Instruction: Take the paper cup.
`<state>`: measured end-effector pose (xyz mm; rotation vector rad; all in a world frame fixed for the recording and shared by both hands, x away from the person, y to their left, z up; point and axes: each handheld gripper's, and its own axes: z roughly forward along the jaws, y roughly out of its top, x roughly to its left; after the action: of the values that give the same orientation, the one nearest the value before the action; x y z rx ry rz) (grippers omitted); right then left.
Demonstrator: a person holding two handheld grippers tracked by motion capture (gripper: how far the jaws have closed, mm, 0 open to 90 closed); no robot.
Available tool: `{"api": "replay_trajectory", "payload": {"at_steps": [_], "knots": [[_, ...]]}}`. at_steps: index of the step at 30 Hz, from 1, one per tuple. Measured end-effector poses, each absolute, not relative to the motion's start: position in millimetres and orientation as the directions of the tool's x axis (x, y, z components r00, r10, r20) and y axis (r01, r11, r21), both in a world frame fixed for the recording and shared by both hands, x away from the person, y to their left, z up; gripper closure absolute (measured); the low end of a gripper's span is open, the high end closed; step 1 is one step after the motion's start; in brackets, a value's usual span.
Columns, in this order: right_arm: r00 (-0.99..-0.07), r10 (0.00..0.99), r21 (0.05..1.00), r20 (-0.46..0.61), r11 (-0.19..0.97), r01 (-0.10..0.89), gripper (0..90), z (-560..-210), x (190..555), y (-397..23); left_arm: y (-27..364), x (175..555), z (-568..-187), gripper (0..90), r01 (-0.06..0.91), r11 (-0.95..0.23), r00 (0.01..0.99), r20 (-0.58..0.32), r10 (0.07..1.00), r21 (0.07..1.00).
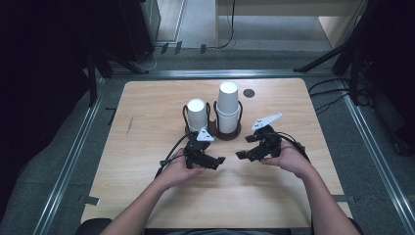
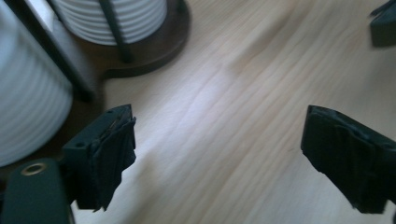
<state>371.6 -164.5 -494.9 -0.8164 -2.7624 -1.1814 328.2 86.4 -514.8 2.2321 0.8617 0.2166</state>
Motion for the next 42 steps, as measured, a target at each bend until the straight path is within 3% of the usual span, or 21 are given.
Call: {"api": "replay_trajectory", "payload": {"at_steps": [3,5,6,10,14,19,26,29,33,42], "knots": [[-0.864,0.424,0.657,0.271,0.575,0.488,19.3,-493,373,-166,92,329,-513,12.5,0.513,-0.527,0.803,-0.161,0.574,0.678],[-0.860,0.429,0.645,0.276,0.581,0.496,22.0,-490,374,-164,92,330,-513,41.1,0.486,-0.558,0.813,-0.115,0.571,0.672],[-0.859,0.431,0.643,0.275,0.582,0.498,22.7,-489,374,-162,92,332,-514,46.1,0.485,-0.559,0.819,-0.124,0.561,0.673],[-0.871,0.421,0.653,0.255,0.589,0.476,24.1,-488,371,-160,94,335,-511,48.4,0.510,-0.530,0.814,-0.181,0.551,0.678],[-0.900,0.394,0.696,0.189,0.593,0.406,31.4,-484,369,-158,95,334,-506,50.5,0.493,-0.539,0.817,-0.150,0.557,0.683],[-0.893,0.399,0.698,0.209,0.578,0.422,33.8,-481,369,-157,100,336,-502,65.4,0.532,-0.509,0.797,-0.198,0.570,0.677],[-0.875,0.423,0.677,0.236,0.574,0.460,34.0,-482,369,-158,100,337,-494,71.0,0.533,-0.483,0.791,-0.206,0.576,0.695],[-0.886,0.405,0.693,0.227,0.572,0.439,38.0,-479,369,-159,100,337,-493,78.3,0.529,-0.494,0.790,-0.189,0.583,0.689],[-0.884,0.419,0.710,0.209,0.557,0.432,41.9,-472,371,-165,100,338,-491,79.7,0.534,-0.489,0.787,-0.194,0.586,0.690],[-0.862,0.456,0.692,0.220,0.549,0.468,38.5,-460,373,-171,94,344,-482,84.2,0.529,-0.481,0.793,-0.206,0.573,0.699]]}}
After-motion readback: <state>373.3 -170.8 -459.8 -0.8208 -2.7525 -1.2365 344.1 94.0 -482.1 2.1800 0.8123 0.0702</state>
